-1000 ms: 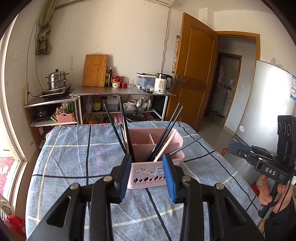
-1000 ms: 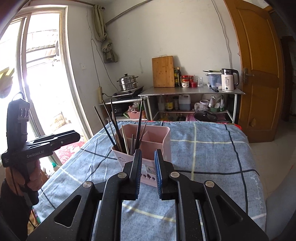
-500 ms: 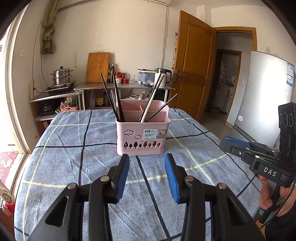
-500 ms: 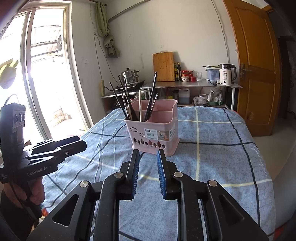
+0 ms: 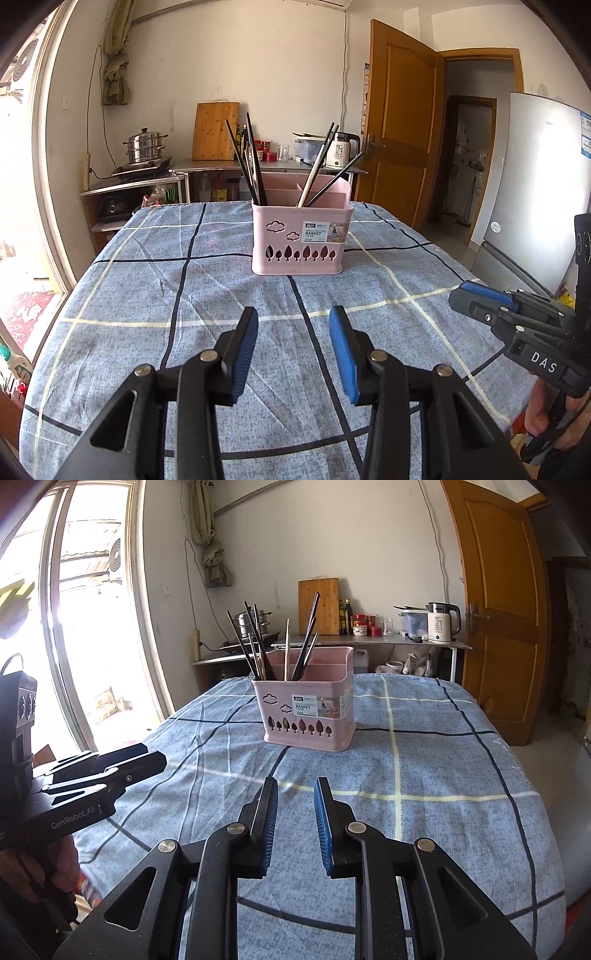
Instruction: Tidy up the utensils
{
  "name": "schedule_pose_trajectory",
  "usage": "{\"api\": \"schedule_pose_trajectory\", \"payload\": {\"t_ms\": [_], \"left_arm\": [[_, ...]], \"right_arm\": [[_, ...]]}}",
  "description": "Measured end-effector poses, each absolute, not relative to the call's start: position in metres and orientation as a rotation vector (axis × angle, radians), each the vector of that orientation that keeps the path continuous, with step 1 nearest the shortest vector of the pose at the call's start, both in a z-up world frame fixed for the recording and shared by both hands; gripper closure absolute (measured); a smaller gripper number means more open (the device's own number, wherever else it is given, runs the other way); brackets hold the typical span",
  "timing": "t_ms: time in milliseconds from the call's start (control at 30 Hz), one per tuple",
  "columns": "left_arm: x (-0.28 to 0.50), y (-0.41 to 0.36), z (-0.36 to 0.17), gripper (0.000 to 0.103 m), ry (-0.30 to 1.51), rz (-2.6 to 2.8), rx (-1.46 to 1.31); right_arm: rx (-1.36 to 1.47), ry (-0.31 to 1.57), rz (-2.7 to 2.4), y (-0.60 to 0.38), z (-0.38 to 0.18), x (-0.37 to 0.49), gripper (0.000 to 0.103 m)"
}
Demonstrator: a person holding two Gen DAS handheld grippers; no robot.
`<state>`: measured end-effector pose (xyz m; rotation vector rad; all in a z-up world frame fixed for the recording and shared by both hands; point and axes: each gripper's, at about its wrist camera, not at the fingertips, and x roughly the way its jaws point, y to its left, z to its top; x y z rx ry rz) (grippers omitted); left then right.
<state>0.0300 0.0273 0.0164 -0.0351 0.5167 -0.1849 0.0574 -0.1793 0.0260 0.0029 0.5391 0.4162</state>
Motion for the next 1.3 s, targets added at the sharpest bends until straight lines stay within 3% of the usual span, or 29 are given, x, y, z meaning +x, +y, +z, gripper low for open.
{"api": "schedule_pose_trajectory", "payload": {"t_ms": [1300], "left_arm": [[0.025,0.019,0.002,0.061,0.513,-0.165,-0.029]], "right_arm": [[-0.059,0.520,0.413,-0.165,0.018,0.046,0.082]]}}
